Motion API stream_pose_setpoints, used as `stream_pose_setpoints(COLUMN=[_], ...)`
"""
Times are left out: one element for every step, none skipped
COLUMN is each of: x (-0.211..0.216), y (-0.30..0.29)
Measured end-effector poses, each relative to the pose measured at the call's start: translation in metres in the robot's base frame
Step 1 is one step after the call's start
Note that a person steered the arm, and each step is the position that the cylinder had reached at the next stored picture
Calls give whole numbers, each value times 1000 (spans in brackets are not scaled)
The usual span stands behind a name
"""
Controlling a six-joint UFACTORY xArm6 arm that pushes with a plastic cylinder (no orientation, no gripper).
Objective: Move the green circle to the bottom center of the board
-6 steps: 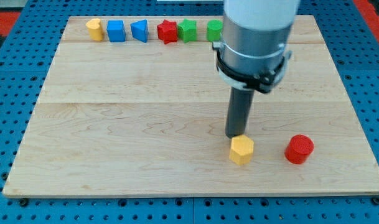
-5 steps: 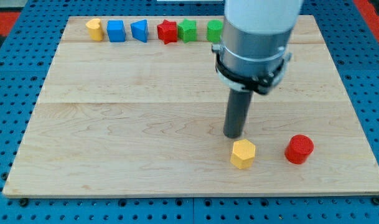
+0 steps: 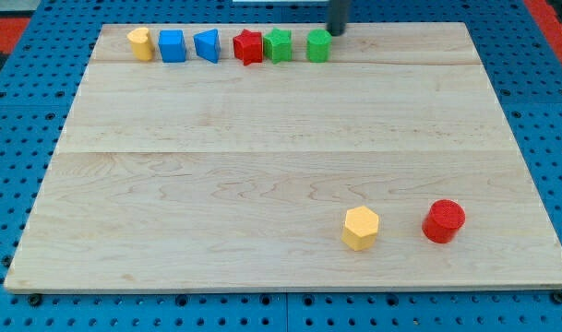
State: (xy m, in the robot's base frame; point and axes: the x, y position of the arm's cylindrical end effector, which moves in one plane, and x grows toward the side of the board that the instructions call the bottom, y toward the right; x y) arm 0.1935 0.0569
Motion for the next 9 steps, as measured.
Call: stream_pose_setpoints(x=[23, 69, 91, 71, 100, 133, 178, 226, 249], y=[-20, 5, 29, 51, 41, 30, 28, 27, 20])
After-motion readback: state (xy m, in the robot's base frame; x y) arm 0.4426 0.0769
